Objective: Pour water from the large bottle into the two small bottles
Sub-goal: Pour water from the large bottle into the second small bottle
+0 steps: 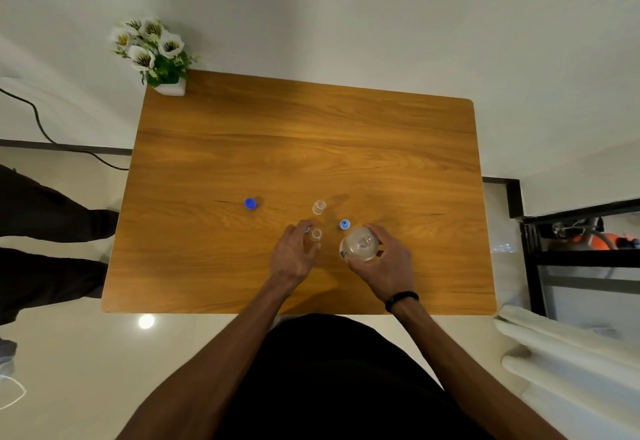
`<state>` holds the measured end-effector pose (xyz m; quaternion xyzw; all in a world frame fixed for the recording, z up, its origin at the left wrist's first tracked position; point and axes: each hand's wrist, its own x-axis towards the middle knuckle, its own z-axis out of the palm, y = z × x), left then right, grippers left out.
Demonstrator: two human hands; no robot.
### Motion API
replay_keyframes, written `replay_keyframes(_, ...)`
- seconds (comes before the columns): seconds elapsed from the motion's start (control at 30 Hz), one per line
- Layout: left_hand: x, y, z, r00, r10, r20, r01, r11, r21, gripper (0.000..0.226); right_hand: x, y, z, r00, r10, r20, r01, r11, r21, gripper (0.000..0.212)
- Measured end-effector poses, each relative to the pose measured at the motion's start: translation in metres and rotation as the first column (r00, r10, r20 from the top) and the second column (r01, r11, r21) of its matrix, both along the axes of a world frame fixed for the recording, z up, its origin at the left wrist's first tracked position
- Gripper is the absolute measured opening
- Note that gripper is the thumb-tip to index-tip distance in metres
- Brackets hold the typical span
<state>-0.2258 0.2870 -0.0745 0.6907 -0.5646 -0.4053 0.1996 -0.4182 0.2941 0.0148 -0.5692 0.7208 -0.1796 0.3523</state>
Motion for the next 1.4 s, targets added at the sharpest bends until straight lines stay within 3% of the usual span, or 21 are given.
replay_keyframes(0.37, -0.006, 0.001, 0.018, 0.994, 0.061, -0.094, -0.066, 0.996, -0.053, 0.027, -0.01, 0.001, 0.007, 0.999, -0.028, 0.042, 0.028, 1.0, 0.004, 0.068)
replay_keyframes(0.63, -0.001, 0.004, 0.064, 0.977, -0.036, -0.211, 0.01, 0.992, -0.127, 0.033, -0.011, 0.004, 0.006, 0.998, -0.022, 0.053, 0.025, 0.999, -0.046, 0.07)
replay_keyframes(0.83, -0.011, -0.001, 0.101, 0.943, -0.052, -0.329, -0.023, 0.975, -0.221, 0.034, -0.011, -0.003, 0.024, 0.977, -0.012, 0.211, 0.039, 0.991, -0.126, 0.071)
replay_keyframes(1.0, -0.014, -0.01, 0.122, 0.922, -0.012, -0.386, -0.098, 0.959, -0.264, 0.034, -0.013, -0.015, 0.04, 0.908, -0.059, 0.414, 0.127, 0.982, -0.137, 0.067)
replay_keyframes(1.17, -0.012, -0.011, 0.129, 0.912, -0.004, -0.411, -0.125, 0.95, -0.287, 0.034, -0.016, -0.025, 0.063, 0.854, -0.009, 0.52, 0.155, 0.959, -0.239, 0.063)
replay_keyframes(1.3, -0.013, -0.009, 0.132, 0.91, 0.001, -0.416, -0.134, 0.947, -0.291, 0.038, -0.019, -0.034, 0.076, 0.861, 0.037, 0.507, 0.135, 0.945, -0.298, 0.063)
replay_keyframes(1.4, -0.012, -0.008, 0.136, 0.92, 0.004, -0.392, -0.13, 0.946, -0.296, 0.039, -0.022, -0.038, 0.081, 0.907, 0.082, 0.414, 0.064, 0.943, -0.327, 0.065)
